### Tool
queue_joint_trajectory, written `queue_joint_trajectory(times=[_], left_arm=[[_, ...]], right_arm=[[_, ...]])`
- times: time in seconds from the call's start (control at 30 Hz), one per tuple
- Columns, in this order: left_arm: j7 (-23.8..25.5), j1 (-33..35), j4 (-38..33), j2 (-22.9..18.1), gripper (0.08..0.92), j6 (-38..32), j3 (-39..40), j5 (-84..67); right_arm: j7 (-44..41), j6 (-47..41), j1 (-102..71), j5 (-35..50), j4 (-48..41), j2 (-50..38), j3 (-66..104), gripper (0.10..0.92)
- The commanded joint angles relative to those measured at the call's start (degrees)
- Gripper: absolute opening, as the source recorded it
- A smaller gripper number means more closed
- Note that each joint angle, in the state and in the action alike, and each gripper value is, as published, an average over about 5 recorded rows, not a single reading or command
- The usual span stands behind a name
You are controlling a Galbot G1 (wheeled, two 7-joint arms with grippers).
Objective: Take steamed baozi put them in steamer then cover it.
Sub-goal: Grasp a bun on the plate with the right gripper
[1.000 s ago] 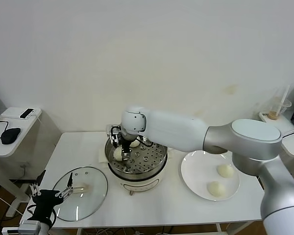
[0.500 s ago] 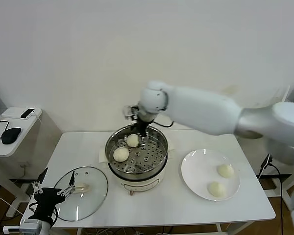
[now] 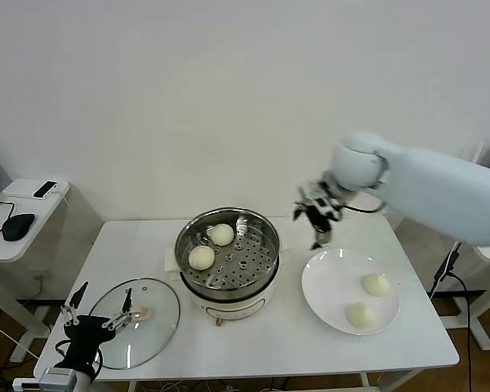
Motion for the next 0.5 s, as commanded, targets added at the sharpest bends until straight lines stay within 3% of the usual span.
queue_joint_trajectory(times=[0.03,0.3,0.5], left_arm=[[-0.06,0.19,0.36,-0.39,0.823,-0.03,0.96,0.83],[-0.08,0.75,0.25,-0.53,0.823,0.03,0.62,1.26],[-0.10,1.42,0.32,-0.83,0.823,-0.04,0.41,1.53]], right_arm=[[-0.69,2.42,-16.55,-9.08,8.49,-17.50,8.32,0.823],[-0.06,2.37,-38.07,-14.03,8.23,-19.87,23.09,0.823],[0.41,2.74,-43.37,-16.38,5.27,-17.56,26.45,0.823]])
